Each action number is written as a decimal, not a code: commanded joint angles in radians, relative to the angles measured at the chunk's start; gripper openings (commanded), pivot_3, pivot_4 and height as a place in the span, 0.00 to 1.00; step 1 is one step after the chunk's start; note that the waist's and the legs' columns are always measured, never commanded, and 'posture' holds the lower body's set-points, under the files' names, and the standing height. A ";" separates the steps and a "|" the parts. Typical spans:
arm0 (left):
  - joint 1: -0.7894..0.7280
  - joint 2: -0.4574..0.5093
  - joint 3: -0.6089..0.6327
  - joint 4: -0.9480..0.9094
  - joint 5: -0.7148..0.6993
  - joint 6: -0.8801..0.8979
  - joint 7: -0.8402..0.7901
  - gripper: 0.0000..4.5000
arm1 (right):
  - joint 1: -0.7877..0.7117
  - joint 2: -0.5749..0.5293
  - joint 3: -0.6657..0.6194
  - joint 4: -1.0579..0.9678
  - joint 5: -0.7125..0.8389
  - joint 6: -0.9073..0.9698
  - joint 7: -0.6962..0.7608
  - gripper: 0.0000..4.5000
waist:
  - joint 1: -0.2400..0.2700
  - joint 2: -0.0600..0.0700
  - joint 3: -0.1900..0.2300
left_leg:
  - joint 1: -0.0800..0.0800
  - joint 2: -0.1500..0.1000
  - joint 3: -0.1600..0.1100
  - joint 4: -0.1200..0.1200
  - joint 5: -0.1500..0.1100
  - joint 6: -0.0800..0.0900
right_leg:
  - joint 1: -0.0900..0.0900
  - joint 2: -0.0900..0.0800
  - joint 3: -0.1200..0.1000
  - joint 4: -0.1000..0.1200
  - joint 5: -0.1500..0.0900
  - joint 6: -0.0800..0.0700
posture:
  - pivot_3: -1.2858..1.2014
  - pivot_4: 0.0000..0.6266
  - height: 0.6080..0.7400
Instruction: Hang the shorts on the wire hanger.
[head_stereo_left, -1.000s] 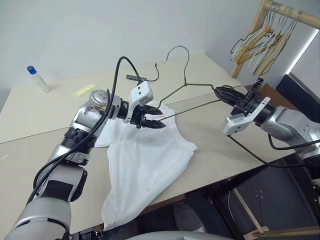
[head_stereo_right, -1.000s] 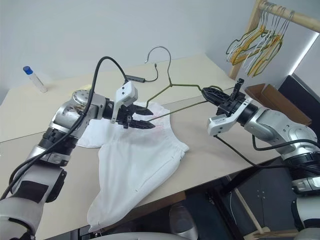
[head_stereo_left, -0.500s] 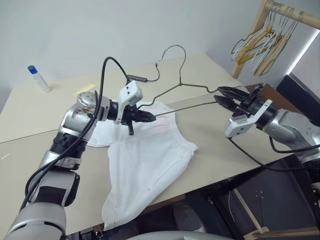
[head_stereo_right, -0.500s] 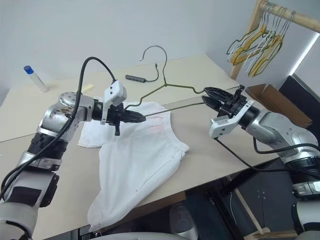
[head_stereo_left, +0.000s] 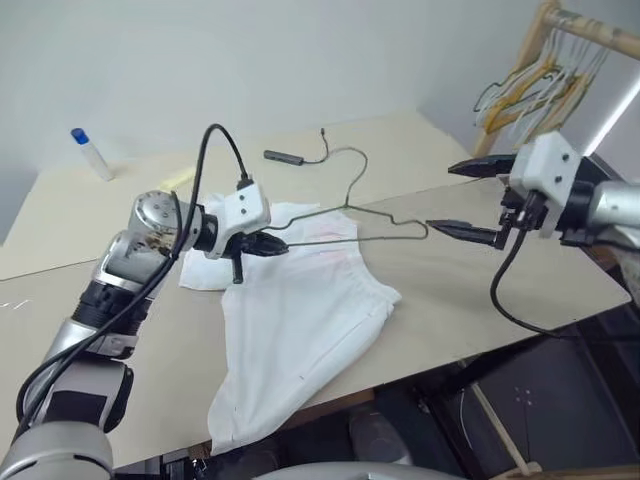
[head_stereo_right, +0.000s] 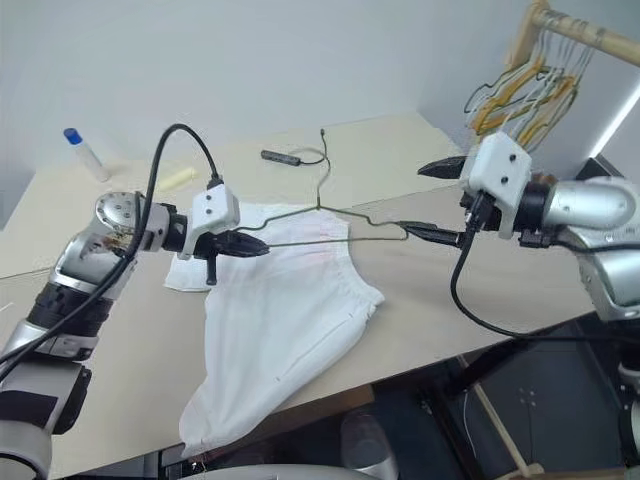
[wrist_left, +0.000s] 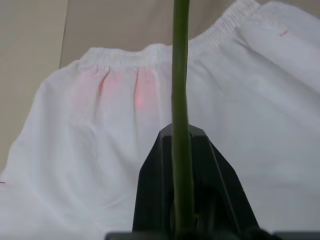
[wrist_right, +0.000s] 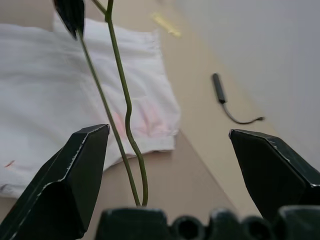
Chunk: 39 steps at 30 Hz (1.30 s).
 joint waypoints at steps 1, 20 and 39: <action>-0.014 0.003 0.032 -0.052 -0.017 -0.005 -0.006 0.00 | -0.103 0.054 0.083 0.089 -0.115 0.069 0.125 1.00 | 0.021 0.000 0.000 | -0.001 0.000 0.000 0.000 0.000 0.000 | -0.002 0.000 0.000 0.000 0.000 0.000 | 0.45 0.00 1.00; -0.004 -0.002 0.029 -0.083 -0.006 -0.020 -0.003 0.00 | -0.175 0.239 0.153 0.122 -0.359 0.161 0.241 0.24 | 0.076 0.001 -0.001 | -0.036 -0.004 0.000 0.014 0.001 -0.002 | -0.042 0.000 0.002 0.019 0.007 -0.010 | 0.45 0.00 1.00; -0.077 -0.015 0.163 0.113 -0.069 -0.225 -0.057 0.68 | 0.095 0.112 -0.131 -0.062 -0.232 0.353 0.196 0.00 | 0.072 0.001 -0.001 | -0.036 -0.004 -0.001 0.014 0.001 -0.002 | -0.042 -0.001 0.001 0.020 0.007 -0.010 | 0.44 0.00 1.00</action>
